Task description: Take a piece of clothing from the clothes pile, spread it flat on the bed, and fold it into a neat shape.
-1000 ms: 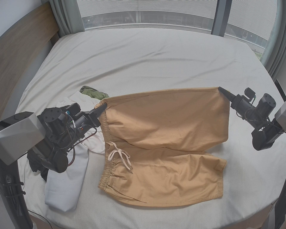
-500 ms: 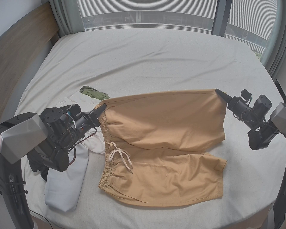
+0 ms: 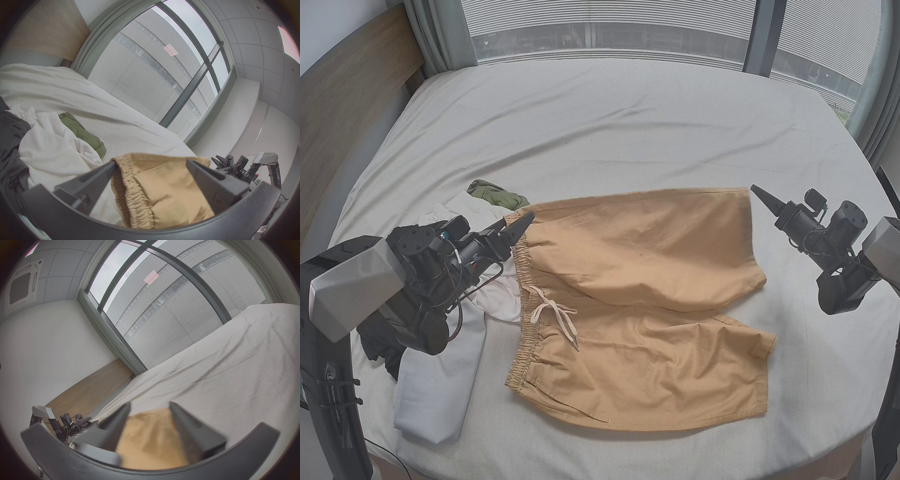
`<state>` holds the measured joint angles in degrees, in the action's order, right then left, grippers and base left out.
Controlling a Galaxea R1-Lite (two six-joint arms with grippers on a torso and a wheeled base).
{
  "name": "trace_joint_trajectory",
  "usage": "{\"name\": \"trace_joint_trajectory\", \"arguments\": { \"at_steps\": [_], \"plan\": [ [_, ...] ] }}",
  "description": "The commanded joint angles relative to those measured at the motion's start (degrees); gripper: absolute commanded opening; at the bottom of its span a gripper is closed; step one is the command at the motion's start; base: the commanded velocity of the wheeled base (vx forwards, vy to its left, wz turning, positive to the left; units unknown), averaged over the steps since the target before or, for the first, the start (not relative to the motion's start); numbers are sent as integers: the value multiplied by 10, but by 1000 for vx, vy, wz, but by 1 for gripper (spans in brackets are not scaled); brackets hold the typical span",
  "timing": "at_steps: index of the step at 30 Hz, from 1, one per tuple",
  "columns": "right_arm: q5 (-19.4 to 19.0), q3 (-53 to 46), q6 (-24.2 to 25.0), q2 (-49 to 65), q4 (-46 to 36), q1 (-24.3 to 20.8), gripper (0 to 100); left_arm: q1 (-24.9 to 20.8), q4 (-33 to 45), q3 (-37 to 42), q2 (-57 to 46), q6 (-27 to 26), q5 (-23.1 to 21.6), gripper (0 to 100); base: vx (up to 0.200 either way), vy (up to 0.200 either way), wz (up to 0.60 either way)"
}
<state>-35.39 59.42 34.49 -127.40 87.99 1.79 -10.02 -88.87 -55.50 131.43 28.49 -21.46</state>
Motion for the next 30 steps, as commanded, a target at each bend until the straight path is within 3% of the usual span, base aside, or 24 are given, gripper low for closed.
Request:
{"name": "trace_joint_trajectory", "arguments": {
  "at_steps": [1,10,13,18,19,30],
  "plan": [
    [1,-21,-3,-2,2,13,100,2,0,-5,10,3,7,100,0,0,0],
    [2,-137,-28,61,3,17,100,4,-2,40,-13,2,30,100,0,0,0],
    [1,-206,-37,109,1,17,100,3,-2,109,-68,3,25,100,0,0,0],
    [1,-277,-37,152,-7,20,100,0,-2,211,-128,9,-10,100,0,0,0],
    [1,-295,-37,157,-9,28,100,1,-3,235,-136,6,-39,100,0,0,0],
    [0,-351,-35,165,-45,71,100,1,-3,253,-139,5,-53,100,0,0,0]
  ]
}}
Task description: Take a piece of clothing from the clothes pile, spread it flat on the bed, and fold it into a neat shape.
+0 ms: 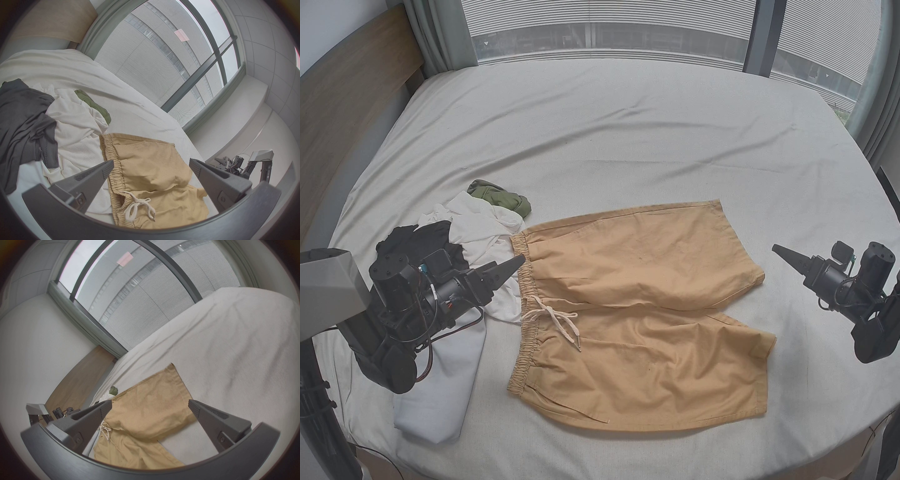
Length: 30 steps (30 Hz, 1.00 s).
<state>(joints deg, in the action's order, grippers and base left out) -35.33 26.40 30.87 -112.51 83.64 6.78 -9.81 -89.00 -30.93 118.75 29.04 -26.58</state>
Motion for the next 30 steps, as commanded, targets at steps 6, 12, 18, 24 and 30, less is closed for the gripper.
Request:
{"name": "trace_joint_trajectory", "arguments": {
  "at_steps": [6,12,18,24,30],
  "plan": [
    [-1,-72,-1,37,-1,16,100,1,-1,32,-14,-4,-2,100,0,0,0],
    [-2,-81,2,39,-51,13,100,-2,-1,33,-12,-6,-1,100,0,0,0],
    [-3,-84,24,55,-140,10,100,-2,-1,32,-10,-6,-1,100,0,0,0],
    [-2,-60,109,70,-199,9,100,-3,-1,32,-6,-6,-1,100,0,0,0],
    [-2,-42,112,68,-284,10,100,-3,-1,32,-4,-6,-1,100,0,0,0]
  ]
}}
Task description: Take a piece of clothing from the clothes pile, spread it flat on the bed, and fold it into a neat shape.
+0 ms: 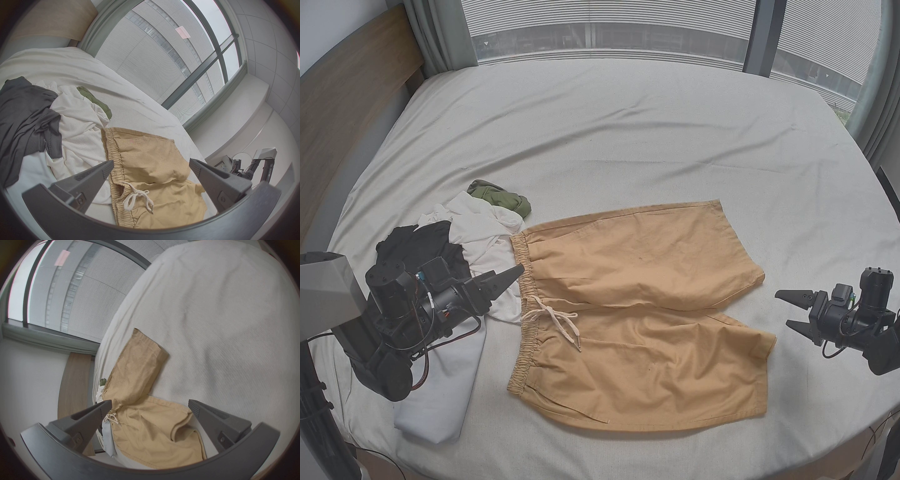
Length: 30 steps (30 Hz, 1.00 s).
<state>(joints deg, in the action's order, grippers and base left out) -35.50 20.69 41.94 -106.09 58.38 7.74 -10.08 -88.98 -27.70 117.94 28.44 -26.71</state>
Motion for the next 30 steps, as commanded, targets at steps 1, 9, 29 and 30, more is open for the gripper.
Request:
{"name": "trace_joint_trajectory", "arguments": {
  "at_steps": [1,9,29,30],
  "plan": [
    [0,15,1,3,-36,-1,100,0,-1,-1,5,-1,0,100,0,0,0],
    [0,15,2,-29,-40,-1,100,0,-1,-2,15,-25,0,100,0,0,0],
    [2,28,19,-79,-34,-9,100,-1,-1,-3,19,-26,0,100,0,0,0],
    [2,28,19,-79,-34,-9,100,-1,-1,-3,19,-26,0,100,0,0,0]
  ]
}}
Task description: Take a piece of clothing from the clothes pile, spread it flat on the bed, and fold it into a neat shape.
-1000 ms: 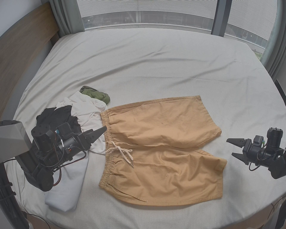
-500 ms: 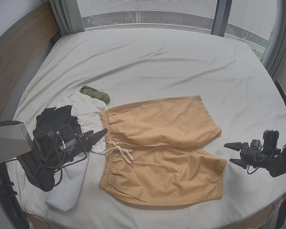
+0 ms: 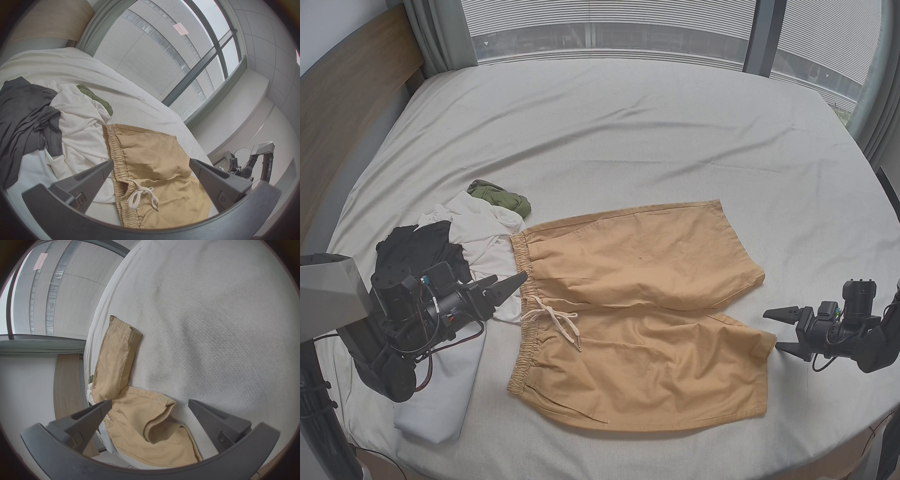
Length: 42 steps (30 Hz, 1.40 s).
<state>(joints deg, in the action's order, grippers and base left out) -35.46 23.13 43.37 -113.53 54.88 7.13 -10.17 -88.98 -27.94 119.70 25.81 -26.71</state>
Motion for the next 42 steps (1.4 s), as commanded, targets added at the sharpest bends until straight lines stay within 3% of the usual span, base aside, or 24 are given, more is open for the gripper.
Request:
{"name": "trace_joint_trajectory", "arguments": {
  "at_steps": [1,14,29,42],
  "plan": [
    [1,9,13,-9,0,-6,0,0,-1,0,1,0,0,100,0,0,0],
    [1,29,35,-19,11,-5,0,-2,-1,1,2,0,1,100,0,0,0],
    [15,22,34,-114,265,-5,0,-8,-1,4,2,-1,1,100,0,0,0],
    [15,23,32,-129,304,-3,0,-9,-1,12,3,-1,0,100,0,0,0]
  ]
}}
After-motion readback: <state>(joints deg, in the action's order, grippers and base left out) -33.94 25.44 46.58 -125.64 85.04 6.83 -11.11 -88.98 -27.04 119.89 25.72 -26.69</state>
